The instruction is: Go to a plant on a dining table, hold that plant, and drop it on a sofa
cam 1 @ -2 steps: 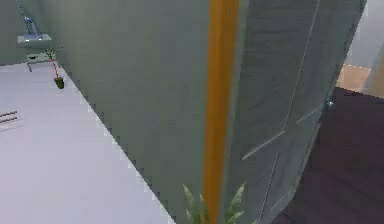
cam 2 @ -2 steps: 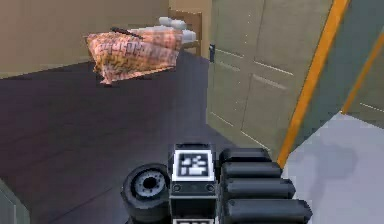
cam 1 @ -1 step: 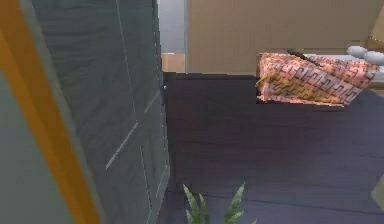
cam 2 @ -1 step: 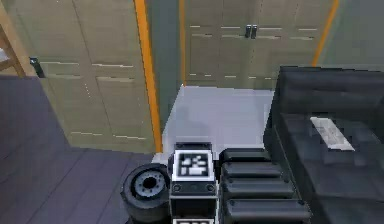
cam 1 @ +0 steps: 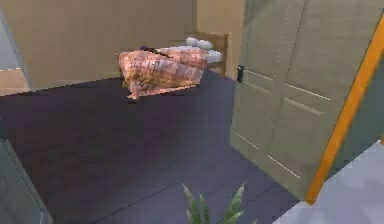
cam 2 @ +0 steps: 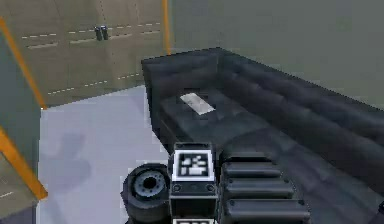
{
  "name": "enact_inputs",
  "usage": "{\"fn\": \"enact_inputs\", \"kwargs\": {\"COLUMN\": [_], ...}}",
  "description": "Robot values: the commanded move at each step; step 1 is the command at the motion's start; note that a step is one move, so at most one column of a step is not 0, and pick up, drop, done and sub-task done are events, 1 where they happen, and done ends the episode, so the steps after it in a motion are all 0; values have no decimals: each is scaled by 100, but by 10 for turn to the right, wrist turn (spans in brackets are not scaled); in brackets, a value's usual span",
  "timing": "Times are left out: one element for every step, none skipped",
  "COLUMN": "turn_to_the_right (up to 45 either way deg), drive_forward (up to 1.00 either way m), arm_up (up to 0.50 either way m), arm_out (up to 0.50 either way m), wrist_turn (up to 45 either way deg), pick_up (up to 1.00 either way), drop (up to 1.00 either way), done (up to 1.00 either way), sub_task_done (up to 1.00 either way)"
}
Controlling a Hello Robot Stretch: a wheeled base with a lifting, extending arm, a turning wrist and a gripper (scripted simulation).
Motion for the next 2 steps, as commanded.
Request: {"fn": "enact_inputs", "kwargs": {"turn_to_the_right": [-450, -450], "drive_forward": [0, 0], "arm_up": [0, 0], "arm_out": [0, 0], "wrist_turn": [0, 0], "pick_up": [0, 0], "drop": [0, 0], "done": [0, 0], "sub_task_done": [0, 0]}}
